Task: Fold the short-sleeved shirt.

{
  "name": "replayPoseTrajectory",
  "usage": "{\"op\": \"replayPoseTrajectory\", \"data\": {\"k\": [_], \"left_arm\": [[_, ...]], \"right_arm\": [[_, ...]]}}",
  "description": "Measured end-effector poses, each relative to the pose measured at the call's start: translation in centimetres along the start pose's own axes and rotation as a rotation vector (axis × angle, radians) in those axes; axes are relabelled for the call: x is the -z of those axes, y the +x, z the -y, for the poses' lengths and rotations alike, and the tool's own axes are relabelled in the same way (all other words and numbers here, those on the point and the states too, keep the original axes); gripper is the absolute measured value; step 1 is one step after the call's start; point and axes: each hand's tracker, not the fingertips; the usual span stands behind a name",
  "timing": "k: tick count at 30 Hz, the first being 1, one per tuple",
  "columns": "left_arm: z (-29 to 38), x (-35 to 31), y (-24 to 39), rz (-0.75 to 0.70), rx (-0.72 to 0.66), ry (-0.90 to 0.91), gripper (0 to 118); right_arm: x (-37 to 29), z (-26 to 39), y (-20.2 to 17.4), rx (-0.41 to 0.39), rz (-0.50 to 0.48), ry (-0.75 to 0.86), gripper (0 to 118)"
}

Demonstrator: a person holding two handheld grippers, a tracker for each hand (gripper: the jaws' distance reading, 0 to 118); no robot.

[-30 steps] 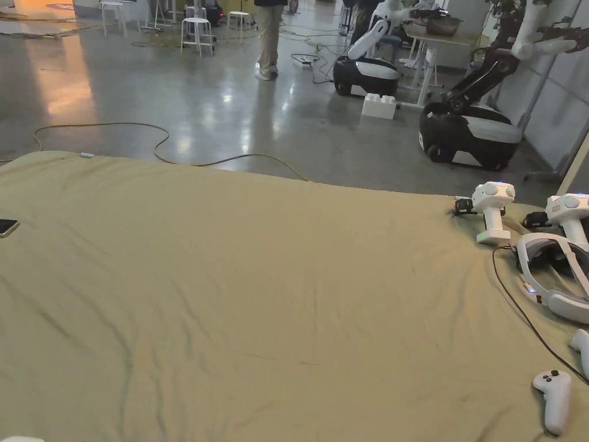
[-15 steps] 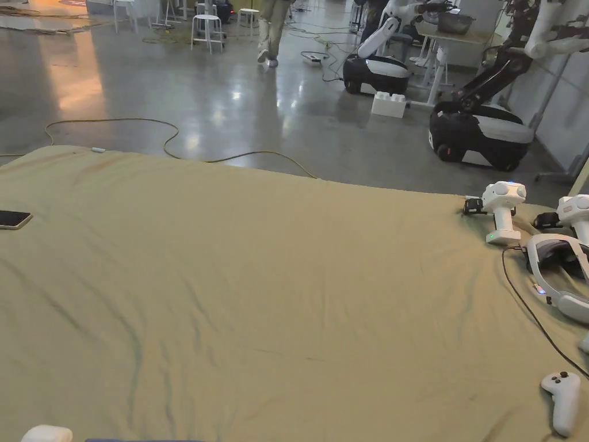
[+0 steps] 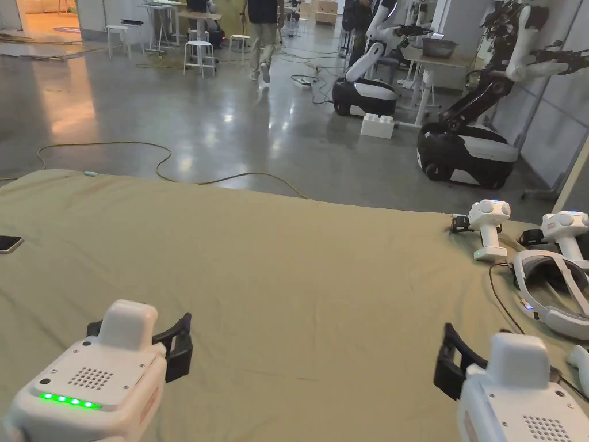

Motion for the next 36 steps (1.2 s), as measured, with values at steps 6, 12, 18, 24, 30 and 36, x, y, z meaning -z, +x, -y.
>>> {"op": "replayPoseTrajectory", "data": {"k": [6, 12, 18, 24, 30, 36], "left_arm": [[-3.5, 0.1, 1.3, 0.004, -0.048, 0.121, 52], [-4.8, -0.5, 1.1, -0.032, -0.100, 0.175, 10], [-4.7, -0.8, -0.1, -0.062, -0.091, 0.186, 1], [-2.2, -1.1, -3.8, -0.060, -0.089, 0.059, 1], [2.7, -3.2, -9.4, -0.015, -0.148, -0.168, 1], [8.7, -5.3, -14.9, 0.187, -0.295, -0.456, 1]], "right_arm": [[1.1, -2.3, -2.8, 0.065, -0.025, 0.084, 63], [1.5, -3.4, -3.7, 0.080, -0.002, 0.126, 8], [1.5, -3.7, -3.5, 0.072, -0.028, 0.128, 0], [1.8, -3.2, -3.4, 0.052, -0.041, 0.110, 0], [2.5, -1.9, -3.9, 0.039, -0.067, 0.052, 0], [3.1, -0.8, -5.0, 0.000, -0.106, -0.005, 0]]}}
